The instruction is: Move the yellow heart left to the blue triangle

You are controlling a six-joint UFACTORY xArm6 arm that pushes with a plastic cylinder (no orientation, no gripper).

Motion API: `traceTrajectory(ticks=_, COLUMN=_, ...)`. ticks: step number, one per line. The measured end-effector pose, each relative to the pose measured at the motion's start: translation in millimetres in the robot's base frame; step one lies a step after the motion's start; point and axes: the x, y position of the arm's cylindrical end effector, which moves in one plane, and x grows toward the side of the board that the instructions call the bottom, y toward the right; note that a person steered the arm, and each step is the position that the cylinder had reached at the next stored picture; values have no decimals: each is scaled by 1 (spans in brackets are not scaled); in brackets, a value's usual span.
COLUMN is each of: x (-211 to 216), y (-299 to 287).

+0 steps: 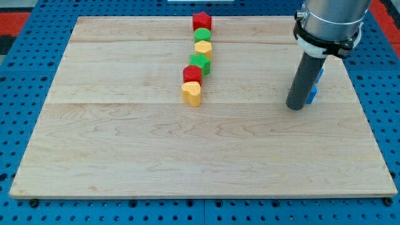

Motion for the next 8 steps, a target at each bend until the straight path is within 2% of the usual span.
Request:
traceTrajectory(ticks=4, x=0, y=-9)
traceTrajectory(ticks=5, x=9, y=-47)
traceTrajectory(ticks=6, x=44, y=-85)
traceTrajectory(ticks=7, x=62, y=-173)
traceTrajectory(ticks=8, x=31, y=-257)
